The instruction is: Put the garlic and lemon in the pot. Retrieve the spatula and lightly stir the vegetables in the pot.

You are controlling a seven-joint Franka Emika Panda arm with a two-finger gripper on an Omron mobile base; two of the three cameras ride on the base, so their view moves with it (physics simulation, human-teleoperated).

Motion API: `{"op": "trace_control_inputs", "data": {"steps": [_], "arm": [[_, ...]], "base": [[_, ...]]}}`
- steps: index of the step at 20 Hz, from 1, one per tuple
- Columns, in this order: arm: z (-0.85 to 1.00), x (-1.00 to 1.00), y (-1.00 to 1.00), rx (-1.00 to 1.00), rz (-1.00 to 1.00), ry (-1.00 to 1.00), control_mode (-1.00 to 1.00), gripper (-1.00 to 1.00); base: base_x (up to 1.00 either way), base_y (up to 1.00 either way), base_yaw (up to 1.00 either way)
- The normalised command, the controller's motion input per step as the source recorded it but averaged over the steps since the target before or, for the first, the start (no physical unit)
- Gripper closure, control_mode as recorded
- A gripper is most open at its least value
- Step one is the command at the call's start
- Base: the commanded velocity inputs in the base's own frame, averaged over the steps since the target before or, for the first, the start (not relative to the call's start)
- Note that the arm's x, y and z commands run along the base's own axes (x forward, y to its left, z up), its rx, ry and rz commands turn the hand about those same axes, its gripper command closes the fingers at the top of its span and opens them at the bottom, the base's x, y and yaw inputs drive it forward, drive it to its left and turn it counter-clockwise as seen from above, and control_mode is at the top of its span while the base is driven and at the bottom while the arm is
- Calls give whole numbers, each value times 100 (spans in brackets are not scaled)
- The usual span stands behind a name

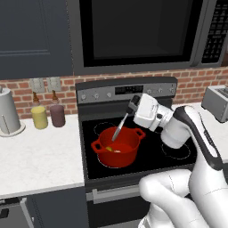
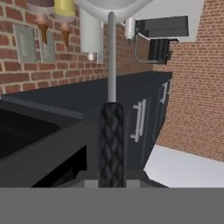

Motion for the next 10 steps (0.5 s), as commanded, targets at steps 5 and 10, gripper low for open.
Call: {"op": "trace_control_inputs", "data": {"steps": [5,10], "arm": [[-31,40,-9,-17,-4,6,-100,100],[-59,18,-4,-10,-1,4,-100,100]], "base": [[0,0,0],[0,0,0]]}}
